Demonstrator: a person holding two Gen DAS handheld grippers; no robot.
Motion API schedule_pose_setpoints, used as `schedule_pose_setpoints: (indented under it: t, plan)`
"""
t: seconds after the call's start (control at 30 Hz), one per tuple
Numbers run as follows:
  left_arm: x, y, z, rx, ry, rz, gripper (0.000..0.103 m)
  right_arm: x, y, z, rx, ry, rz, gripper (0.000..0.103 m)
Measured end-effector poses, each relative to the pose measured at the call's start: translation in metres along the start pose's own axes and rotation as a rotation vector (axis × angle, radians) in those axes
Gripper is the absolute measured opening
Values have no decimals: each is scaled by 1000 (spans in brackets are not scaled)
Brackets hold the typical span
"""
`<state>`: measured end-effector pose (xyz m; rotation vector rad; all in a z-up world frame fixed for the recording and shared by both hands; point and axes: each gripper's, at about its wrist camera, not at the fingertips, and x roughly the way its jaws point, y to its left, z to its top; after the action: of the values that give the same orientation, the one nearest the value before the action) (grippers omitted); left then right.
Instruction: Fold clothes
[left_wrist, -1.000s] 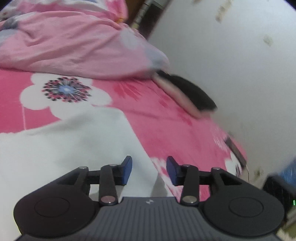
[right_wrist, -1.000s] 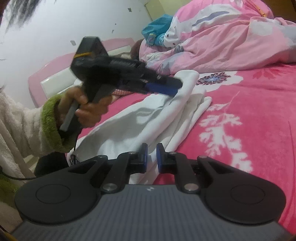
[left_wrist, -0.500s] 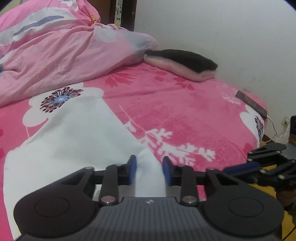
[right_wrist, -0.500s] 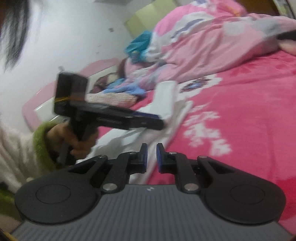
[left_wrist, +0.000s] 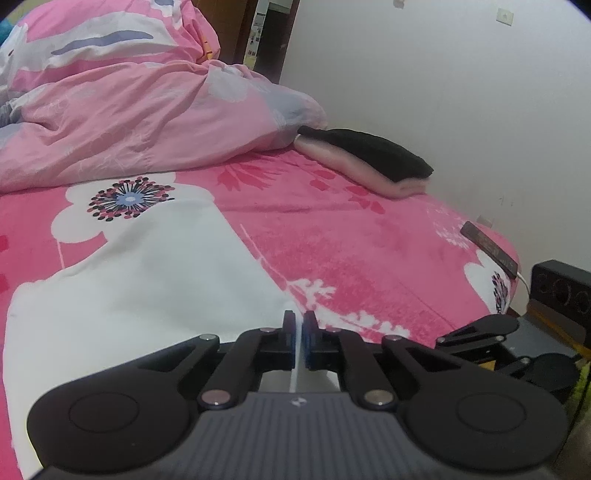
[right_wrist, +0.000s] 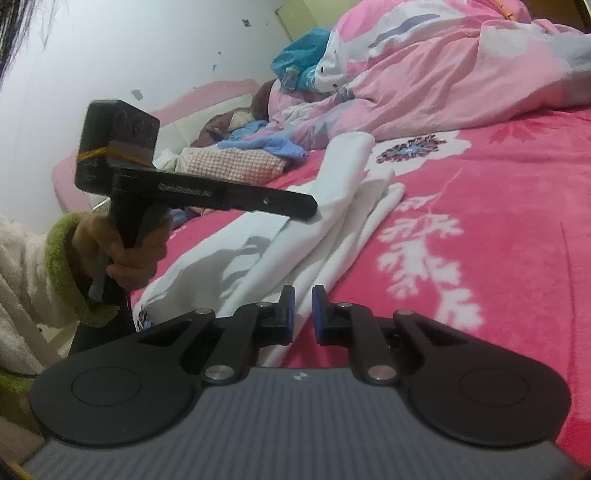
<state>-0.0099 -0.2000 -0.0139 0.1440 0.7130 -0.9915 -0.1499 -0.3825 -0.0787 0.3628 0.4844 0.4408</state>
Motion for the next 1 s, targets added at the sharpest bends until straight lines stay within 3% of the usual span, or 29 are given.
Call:
schedule_pose_setpoints:
  t: [0.33,0.5,1.0]
  plan:
    - [6,6,-4,-15,8,-52,5,6,17,3,-131,37,54,9]
    - [1,15,-10,-8,-26,-82,6,0,17,3,-189,40,88,9]
    - [-10,23,-17,10,-37,-116,10,-10,3,-7,-173,49,163,9]
